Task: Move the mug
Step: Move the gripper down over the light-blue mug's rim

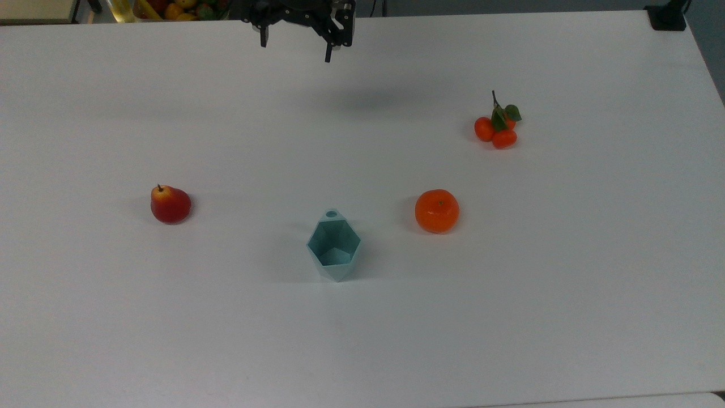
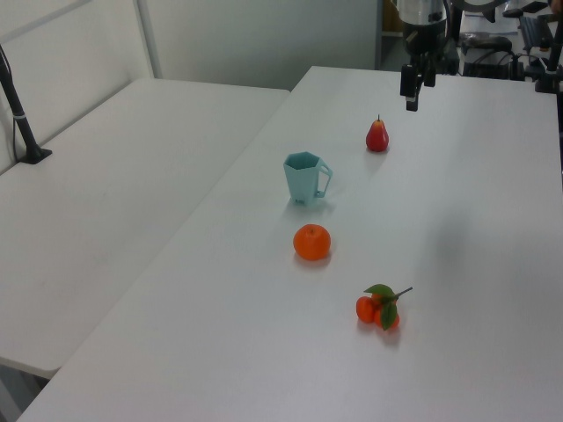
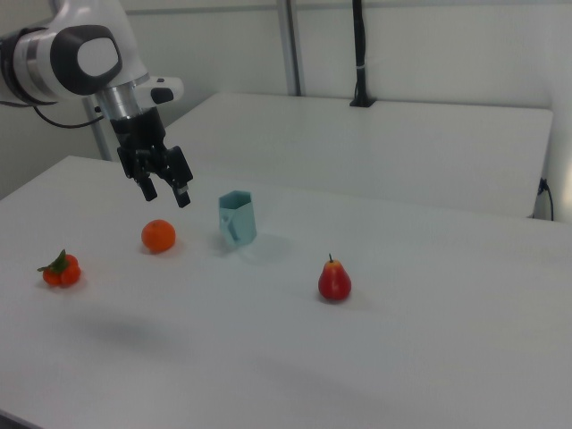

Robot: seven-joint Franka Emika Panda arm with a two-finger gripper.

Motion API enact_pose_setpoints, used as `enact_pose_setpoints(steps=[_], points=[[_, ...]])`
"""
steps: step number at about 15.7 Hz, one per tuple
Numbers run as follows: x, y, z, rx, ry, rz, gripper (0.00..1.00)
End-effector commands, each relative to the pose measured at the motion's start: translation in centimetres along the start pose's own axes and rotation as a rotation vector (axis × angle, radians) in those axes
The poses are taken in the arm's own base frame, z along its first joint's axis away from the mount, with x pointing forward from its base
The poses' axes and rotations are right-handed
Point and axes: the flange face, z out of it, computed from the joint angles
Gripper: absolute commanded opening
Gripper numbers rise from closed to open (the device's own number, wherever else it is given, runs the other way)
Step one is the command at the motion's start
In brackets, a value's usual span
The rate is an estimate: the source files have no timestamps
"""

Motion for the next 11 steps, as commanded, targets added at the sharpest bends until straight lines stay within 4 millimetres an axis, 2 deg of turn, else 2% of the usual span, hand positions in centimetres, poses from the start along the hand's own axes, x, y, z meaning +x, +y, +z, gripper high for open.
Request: enact_pose_setpoints(steps=[1,6,8,11], points=[[-0.2,-0.5,0.3,0.005,-0.01,0.01,1.0],[0.3,-0.9,1.0,0.005,-0.008,0.003,1.0],[1.3,-1.4,1.2,0.024,0.054,0.001,1.0],[3.5,-2.7,3.2,0.087,0.115,0.009,1.0]])
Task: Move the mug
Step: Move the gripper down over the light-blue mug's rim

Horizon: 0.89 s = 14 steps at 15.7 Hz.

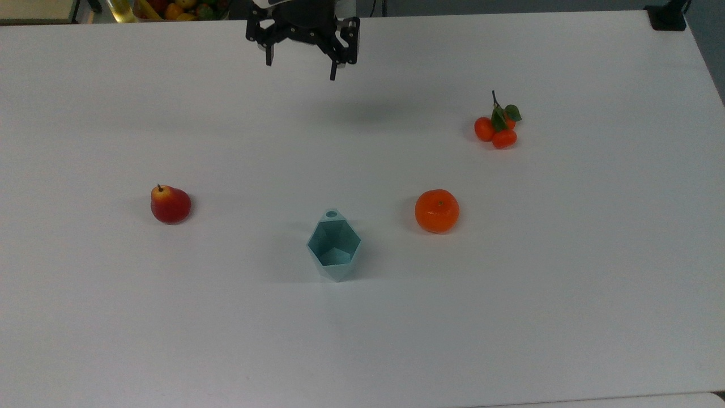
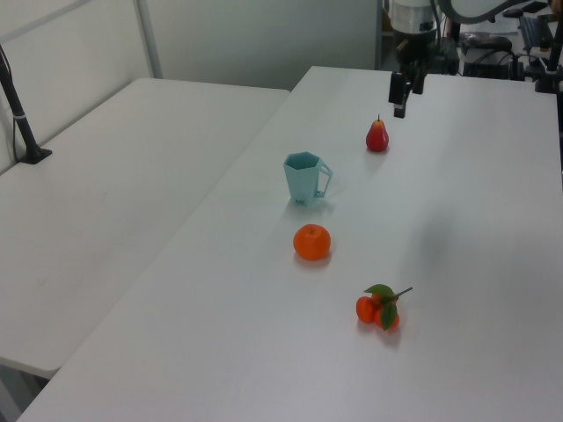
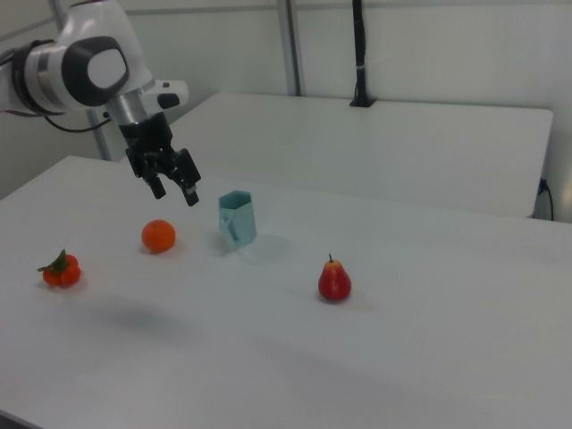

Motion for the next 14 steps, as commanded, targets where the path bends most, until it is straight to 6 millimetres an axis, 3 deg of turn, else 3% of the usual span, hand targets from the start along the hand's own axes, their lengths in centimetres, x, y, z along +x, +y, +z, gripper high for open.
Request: enact_pose_setpoints(steps=[1,9,12,14], points=[[2.3,-1.7,2.6,0.084,0.068,0.023,1.0],[7.4,-4.8,10.3,0.114,0.199,-0.006,1.0],[8.6,-5.5,13.5,0.065,0.191,-0.109,1.0],[9.3,-5.9,14.4,0.069,0.256,-0.179,1.0]])
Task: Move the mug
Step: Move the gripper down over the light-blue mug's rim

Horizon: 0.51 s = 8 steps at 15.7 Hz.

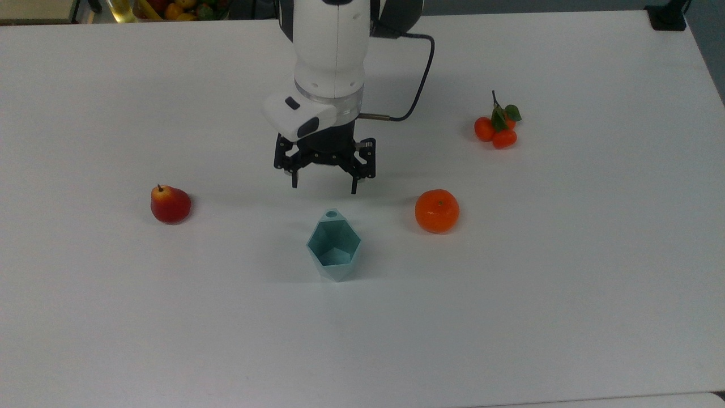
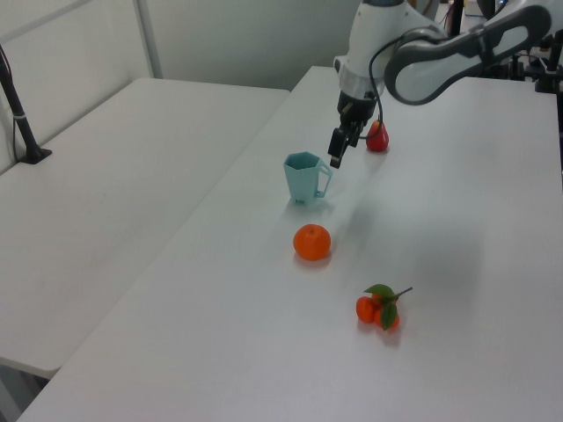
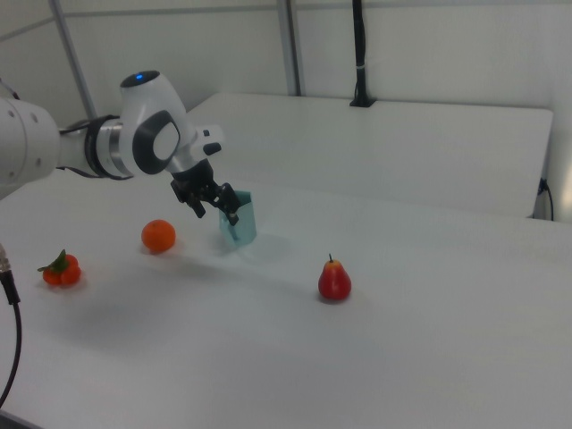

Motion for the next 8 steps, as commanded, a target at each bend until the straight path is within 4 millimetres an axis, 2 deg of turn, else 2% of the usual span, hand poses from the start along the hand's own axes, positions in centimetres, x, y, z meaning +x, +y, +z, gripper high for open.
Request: enact_pose_setpoints(steps=[1,3,5,7,8], points=[[1.3,-0.9,2.7,0.003,0.082,-0.119,1.0],[1.1,-1.1,4.3,0.005,0.076,-0.122,0.95],[1.0,-1.1,5.1,0.005,0.067,-0.124,0.89],[0.9,-1.2,5.5,0.005,0.063,-0.121,0.72],[1.0,-1.2,5.5,0.006,0.064,-0.118,0.57]])
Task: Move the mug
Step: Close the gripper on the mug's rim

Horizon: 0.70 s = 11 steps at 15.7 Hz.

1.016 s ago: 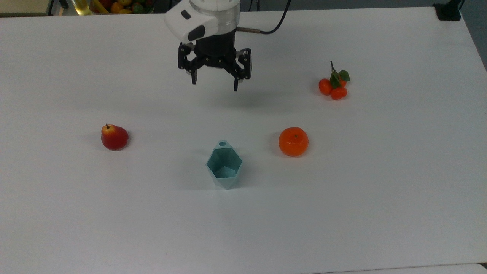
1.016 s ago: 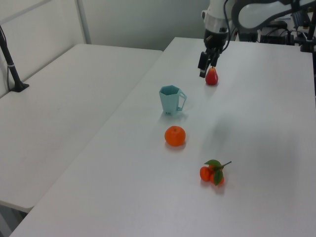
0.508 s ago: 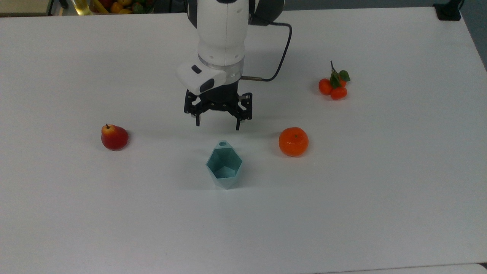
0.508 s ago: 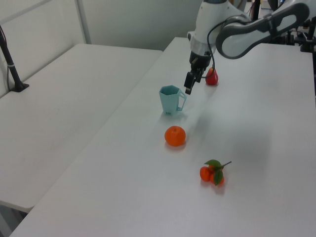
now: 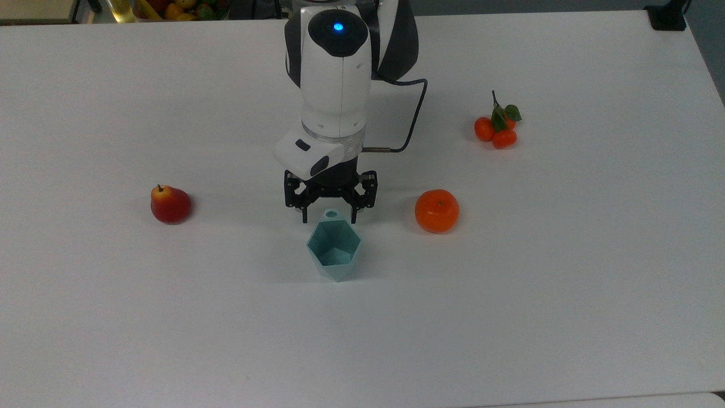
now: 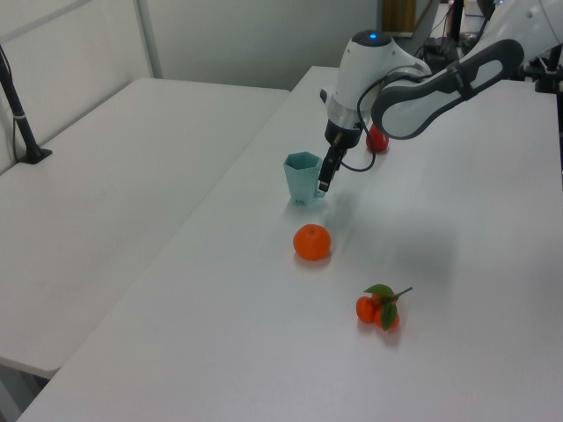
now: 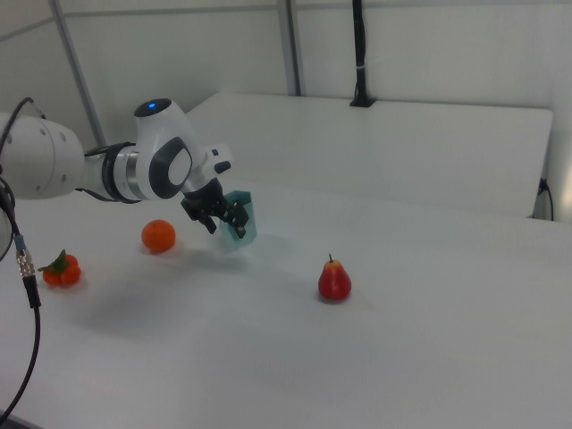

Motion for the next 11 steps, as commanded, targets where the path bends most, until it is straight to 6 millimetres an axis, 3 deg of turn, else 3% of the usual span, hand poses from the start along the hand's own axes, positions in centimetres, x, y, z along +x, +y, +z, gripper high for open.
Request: enact_pose_setpoints(steps=[1,4,7,11], points=[[0.8,-0.2,-0.7,-0.001,0.032,-0.013,0.46],[1.1,0.0,-1.0,0.002,0.039,-0.004,0.27],[1.3,-0.1,-1.5,0.005,0.046,-0.001,0.01],[1.2,0.1,-5.0,0.004,0.07,0.001,0.0]])
